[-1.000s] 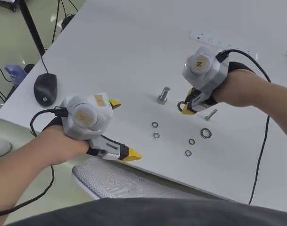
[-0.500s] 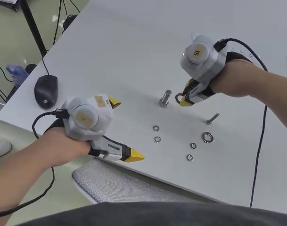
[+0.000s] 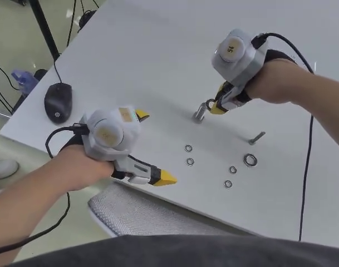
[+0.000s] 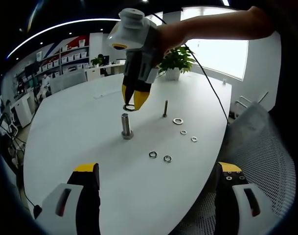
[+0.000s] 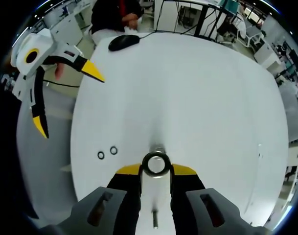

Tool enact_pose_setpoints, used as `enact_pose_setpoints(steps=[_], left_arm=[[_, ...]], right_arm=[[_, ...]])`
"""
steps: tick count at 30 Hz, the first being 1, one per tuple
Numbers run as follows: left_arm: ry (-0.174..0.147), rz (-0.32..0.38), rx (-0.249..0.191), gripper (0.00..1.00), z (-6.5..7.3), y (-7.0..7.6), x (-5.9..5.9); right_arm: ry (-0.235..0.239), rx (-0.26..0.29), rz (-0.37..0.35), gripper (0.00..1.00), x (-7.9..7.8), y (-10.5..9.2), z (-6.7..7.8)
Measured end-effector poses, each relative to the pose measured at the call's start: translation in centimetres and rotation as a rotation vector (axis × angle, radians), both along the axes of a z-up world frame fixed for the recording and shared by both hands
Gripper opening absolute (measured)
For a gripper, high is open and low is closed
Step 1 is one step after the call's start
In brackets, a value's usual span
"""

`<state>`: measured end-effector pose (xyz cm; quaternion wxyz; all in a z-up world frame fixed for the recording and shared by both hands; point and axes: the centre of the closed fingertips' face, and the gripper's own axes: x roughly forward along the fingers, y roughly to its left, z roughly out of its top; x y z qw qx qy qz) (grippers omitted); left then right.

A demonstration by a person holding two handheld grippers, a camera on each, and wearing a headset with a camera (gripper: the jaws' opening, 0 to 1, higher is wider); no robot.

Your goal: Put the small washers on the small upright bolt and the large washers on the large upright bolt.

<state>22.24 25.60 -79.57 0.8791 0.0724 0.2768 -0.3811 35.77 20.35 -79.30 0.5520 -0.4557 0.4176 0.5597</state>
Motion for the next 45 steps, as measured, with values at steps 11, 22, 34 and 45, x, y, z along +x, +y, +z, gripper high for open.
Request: enact_pose_setpoints(steps=[11,22,34,45], left_arm=[[0.007,-0.001,0.005,0.98,0.0,-0.2,-0.2],[0.013,-0.002,-0.007,0.96,0.2,-0.5,0.0],[0.015,-0.001,-0.013,0.95,0.1,-0.3,0.2],[0.006,-0.016,-0.012,0.93,0.3,-0.8,0.4]], right_arm=[[-0.001,-0.026,0.009,0.22,0.7,1.0,-1.3],[0.015,-0.05,0.02,0.22,0.7,1.0,-2.1],[0.031,-0.08,0.029,0.22,0.7,1.0,-3.4],[0.04,-0.097,0.039,0.22,0.3,0.9,-5.0]])
